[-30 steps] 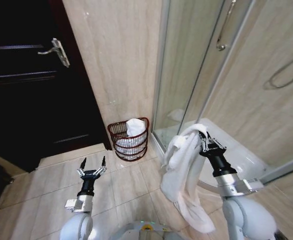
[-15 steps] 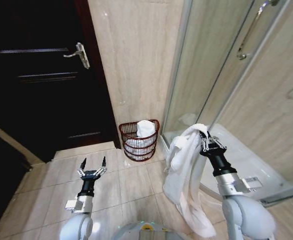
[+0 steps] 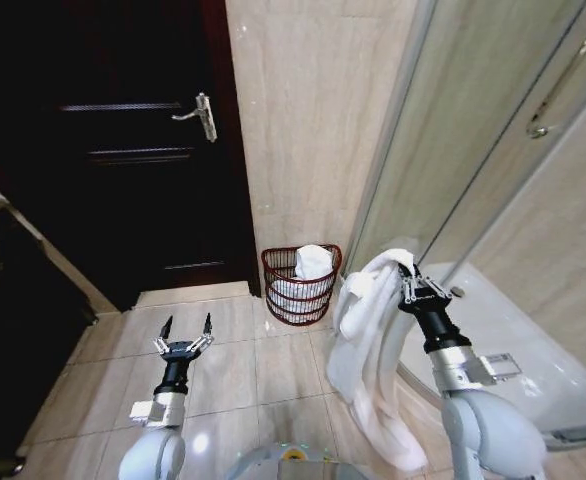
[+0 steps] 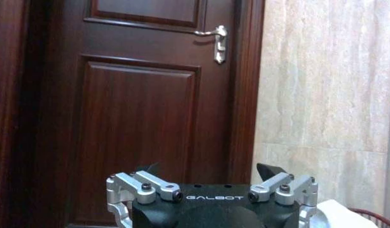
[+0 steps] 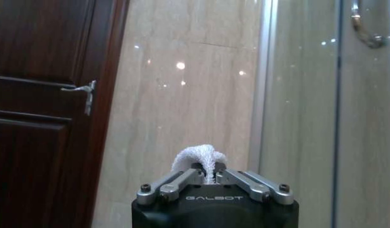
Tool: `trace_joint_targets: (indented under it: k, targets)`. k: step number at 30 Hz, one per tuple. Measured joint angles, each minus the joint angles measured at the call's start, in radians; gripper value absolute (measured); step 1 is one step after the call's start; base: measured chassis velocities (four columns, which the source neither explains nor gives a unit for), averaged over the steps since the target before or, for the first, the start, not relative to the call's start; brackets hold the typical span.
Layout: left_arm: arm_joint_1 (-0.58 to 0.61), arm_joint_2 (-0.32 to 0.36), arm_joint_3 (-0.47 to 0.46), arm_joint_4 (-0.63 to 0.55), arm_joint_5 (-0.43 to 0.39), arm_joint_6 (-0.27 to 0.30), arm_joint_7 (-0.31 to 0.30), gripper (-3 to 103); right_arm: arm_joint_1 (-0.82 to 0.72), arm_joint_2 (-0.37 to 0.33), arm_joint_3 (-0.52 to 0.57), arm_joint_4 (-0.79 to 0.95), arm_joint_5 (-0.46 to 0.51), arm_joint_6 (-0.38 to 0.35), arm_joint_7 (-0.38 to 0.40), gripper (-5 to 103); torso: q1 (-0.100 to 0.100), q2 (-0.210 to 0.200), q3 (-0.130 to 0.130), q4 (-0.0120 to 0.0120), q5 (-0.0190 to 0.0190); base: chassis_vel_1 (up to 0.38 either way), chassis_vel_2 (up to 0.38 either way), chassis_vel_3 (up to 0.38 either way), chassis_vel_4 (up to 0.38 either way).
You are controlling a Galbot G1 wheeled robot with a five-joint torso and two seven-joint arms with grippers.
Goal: Discard the used towel into the hamper.
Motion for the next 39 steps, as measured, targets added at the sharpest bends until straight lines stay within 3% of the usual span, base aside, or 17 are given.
trace_joint_targets:
  k: [21,28,39]
  targets:
    - [-0.004,0.000,0.001,0.004,0.015,-0.016,-0.024,100,-0.004,0.004,0.001,0.001,-0.015,0.000,-0.009,4,0.035,0.086,0.050,-0.0001,0.0001,0.017,0.020,-0.048,-0.048]
    - [-0.003,0.000,0.008,0.002,0.014,-0.016,-0.059,100,-0.005,0.005,0.001,0.001,-0.025,0.002,-0.018,4,0.048,0.117,0.070,0.0001,0.0000,0.001,-0.006,-0.019,-0.016]
    - [0.000,-0.001,0.010,-0.003,0.016,-0.016,-0.064,100,-0.005,0.007,0.003,0.001,-0.032,0.004,-0.019,4,0.058,0.143,0.085,0.0000,0.0001,0.013,0.018,-0.009,-0.010]
